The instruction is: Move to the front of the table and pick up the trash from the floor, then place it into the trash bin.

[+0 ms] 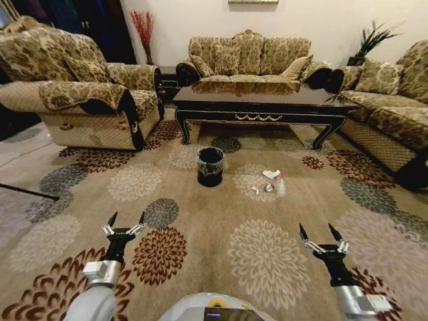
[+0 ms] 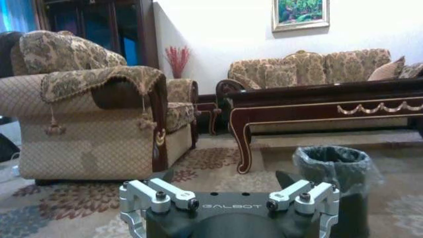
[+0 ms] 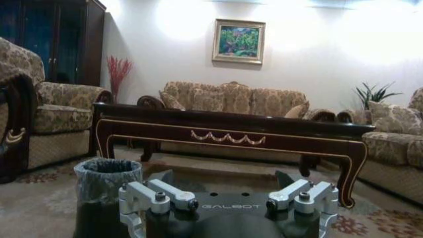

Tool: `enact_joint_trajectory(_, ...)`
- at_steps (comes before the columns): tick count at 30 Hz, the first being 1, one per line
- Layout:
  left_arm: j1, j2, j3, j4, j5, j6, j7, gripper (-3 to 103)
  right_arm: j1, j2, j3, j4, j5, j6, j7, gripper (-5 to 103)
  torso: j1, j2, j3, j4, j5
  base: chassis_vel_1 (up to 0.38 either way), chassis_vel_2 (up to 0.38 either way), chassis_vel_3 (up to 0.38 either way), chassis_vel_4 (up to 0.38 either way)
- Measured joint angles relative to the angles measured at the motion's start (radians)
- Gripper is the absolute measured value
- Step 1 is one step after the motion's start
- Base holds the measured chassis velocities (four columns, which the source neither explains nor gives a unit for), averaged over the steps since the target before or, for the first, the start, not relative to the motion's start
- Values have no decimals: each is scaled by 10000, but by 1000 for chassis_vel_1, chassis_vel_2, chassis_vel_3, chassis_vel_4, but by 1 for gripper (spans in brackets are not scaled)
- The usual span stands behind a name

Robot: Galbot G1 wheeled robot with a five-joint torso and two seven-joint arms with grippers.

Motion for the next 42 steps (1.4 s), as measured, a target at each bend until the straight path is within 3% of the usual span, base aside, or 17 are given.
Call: enact_joint_trajectory(42, 261, 76, -210, 116, -309, 167, -127, 100, 82, 176, -504, 4, -573, -136, 213, 100, 0, 6, 5, 1, -1, -122, 123, 123, -126)
